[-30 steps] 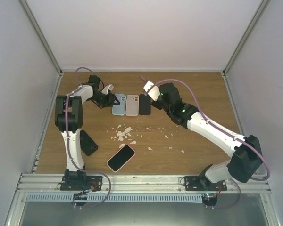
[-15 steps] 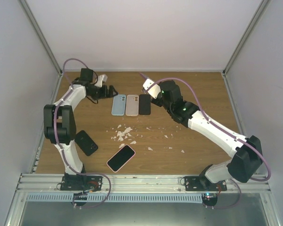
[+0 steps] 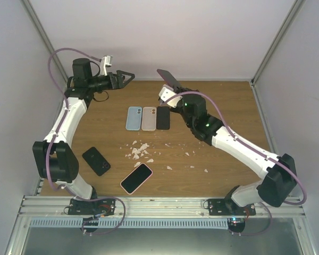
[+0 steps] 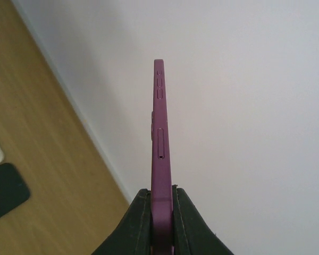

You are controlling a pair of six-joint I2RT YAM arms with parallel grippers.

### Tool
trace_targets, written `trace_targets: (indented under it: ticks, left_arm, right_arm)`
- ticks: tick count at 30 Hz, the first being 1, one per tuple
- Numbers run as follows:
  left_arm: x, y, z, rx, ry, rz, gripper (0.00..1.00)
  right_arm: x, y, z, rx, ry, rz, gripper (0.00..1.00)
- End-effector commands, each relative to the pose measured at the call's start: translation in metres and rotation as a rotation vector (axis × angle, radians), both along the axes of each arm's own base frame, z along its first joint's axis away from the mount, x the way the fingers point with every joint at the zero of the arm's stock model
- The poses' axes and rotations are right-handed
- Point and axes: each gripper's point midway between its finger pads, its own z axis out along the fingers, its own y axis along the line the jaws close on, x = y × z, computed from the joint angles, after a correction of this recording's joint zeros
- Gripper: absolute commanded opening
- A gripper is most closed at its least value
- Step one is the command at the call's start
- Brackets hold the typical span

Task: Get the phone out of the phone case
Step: Place the phone at the center of the board.

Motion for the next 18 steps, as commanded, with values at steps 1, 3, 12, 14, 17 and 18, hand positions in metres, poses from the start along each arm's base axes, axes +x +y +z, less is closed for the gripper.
trace_targets:
  ticks: [1, 3, 12, 14, 17, 18]
  left_arm:
    - [-0.022, -0.025, 0.046, -0.199, -0.023, -0.148, 0.99]
    - [-0.029, -0.034, 0.052, -0.247, -0.011, -0.191, 0.99]
    - [-0.061, -0.069, 0.033, -0.357, 0.099, -0.267, 0.99]
    - [-0.066, -0.073, 0.026, -0.377, 0.13, -0.27, 0.99]
    - [-0.069, -0.075, 0.016, -0.389, 0.169, -0.26, 0.96]
    - [-0.07, -0.076, 0.014, -0.39, 0.176, -0.258, 0.96]
  right_arm:
    - [-0.012, -0.01, 0.059, -0.044, -0.266, -0.06, 0.0]
    - [-0.016, -0.008, 0.061, -0.082, -0.323, -0.073, 0.01]
    - [-0.047, 0.012, 0.043, -0.28, -0.534, -0.069, 0.0]
    - [-0.052, 0.019, 0.039, -0.296, -0.547, -0.055, 0.01]
    - [-0.061, 0.028, 0.035, -0.316, -0.579, -0.038, 0.01]
    - [-0.063, 0.031, 0.033, -0.325, -0.586, -0.031, 0.01]
